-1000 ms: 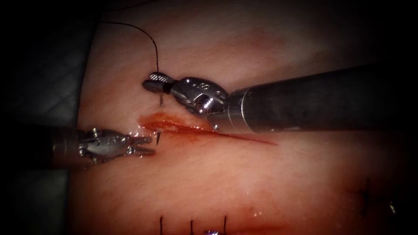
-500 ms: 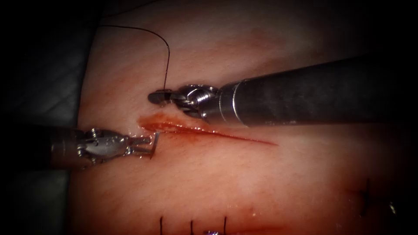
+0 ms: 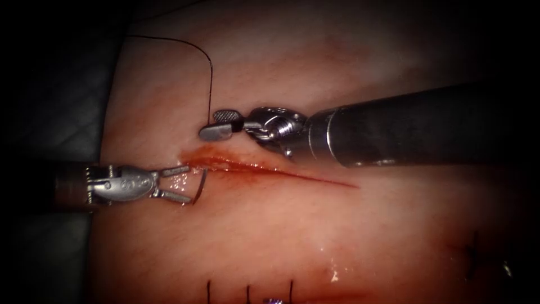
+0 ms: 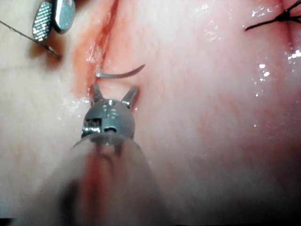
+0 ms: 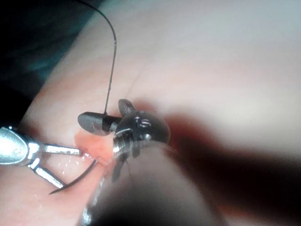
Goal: Wound Closure
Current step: Grasp the needle with the left tool and pull it through.
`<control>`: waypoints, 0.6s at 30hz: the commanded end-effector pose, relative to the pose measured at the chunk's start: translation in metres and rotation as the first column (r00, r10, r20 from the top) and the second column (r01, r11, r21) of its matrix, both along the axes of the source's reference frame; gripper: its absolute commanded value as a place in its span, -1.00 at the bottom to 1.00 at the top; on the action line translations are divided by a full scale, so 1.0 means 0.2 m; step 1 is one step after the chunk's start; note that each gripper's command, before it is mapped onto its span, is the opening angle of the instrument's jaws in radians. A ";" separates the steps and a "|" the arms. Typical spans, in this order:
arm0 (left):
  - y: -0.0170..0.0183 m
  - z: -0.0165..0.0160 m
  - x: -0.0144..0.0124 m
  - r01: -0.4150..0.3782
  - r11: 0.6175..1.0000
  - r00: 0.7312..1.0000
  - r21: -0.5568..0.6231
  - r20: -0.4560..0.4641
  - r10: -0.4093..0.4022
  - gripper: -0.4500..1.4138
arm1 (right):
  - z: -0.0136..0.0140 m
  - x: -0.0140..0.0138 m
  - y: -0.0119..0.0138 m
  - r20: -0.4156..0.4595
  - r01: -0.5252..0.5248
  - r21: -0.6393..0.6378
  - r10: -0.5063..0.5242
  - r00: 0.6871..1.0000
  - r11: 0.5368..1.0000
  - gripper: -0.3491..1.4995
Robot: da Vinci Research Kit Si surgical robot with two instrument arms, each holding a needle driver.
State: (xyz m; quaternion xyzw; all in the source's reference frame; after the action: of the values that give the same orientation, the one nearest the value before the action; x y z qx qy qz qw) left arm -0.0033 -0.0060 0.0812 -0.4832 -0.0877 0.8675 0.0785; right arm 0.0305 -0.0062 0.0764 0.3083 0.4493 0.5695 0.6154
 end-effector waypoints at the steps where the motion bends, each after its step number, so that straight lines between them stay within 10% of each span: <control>1: -0.001 0.003 -0.004 -0.022 0.999 1.000 -0.039 -0.001 0.022 -0.15 | 0.003 -0.006 0.003 0.001 -0.015 0.000 0.015 1.000 1.000 0.38; 7: -0.006 0.003 -0.011 -0.163 0.966 0.986 -0.199 0.007 0.168 -0.13 | 0.005 -0.028 0.008 0.017 -0.078 -0.023 0.079 0.997 0.997 0.14; 18: -0.001 0.004 -0.020 -0.196 0.940 0.978 -0.280 0.017 0.209 -0.08 | 0.011 -0.034 0.004 0.027 -0.097 -0.052 0.099 0.995 0.994 -0.09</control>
State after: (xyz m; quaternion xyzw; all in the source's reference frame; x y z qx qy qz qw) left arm -0.0068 -0.0061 0.0814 -0.4974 -0.0158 0.8636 -0.0812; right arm 0.0230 -0.0053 0.0782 0.2599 0.4686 0.5935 0.6005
